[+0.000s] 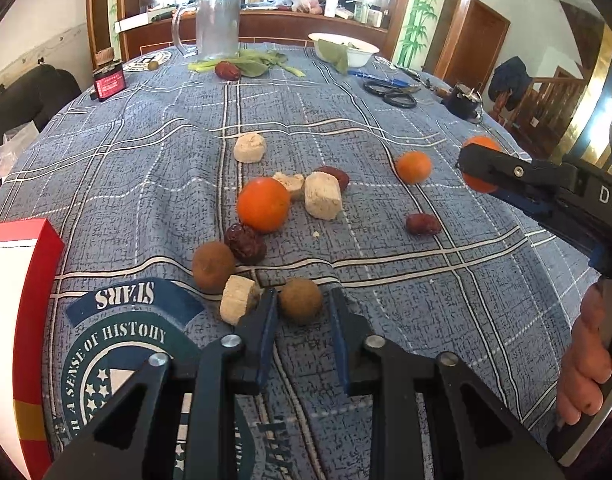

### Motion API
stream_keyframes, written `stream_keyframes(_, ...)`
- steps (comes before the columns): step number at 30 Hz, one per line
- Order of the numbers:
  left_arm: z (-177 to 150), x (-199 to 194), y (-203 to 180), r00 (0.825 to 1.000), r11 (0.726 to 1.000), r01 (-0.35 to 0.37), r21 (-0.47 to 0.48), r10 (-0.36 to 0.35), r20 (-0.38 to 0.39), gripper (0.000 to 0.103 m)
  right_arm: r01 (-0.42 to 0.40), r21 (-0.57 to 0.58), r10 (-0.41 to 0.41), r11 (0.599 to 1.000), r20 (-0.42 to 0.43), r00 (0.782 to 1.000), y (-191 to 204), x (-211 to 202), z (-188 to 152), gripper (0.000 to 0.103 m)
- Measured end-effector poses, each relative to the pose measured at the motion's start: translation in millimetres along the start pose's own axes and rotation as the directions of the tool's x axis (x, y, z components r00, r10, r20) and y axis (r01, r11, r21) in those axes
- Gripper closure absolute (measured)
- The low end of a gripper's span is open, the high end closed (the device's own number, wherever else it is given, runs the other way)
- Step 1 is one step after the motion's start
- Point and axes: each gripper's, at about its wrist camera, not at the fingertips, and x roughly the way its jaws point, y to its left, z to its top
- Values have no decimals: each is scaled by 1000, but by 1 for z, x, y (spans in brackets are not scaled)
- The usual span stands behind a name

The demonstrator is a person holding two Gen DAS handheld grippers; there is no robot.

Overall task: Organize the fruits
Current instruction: 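Carry the orange in the right tool and the brown fruit in the left tool over the red tray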

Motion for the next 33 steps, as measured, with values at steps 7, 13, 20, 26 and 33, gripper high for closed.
stream_keyframes(7, -1, -14, -1, 999, 1000, -1, -4, 1, 42, 82, 2, -26, -2, 1000, 18, 1000, 4, -1, 0, 67)
stream_keyframes(13, -8, -66, 8, 988, 999, -51, -7, 51, 148, 82, 13, -45, -10, 999, 67, 998, 4, -7, 1, 67)
stream_keyframes(20, -30, -128, 55, 932, 968, -239, -80, 252, 261, 82, 49, -102, -39, 994, 103, 994, 14, -5, -4, 67)
stream_keyframes(26, -52, -156, 113, 855, 901, -390, -191, 432, 288, 82, -24, -163, 28, 986, 25, 999, 67, 5, -20, 67)
stream_keyframes(33, -73, -166, 163, 817, 850, -439, -291, 513, 265, 82, -231, -313, 202, 921, -123, 972, 197, 30, -56, 66)
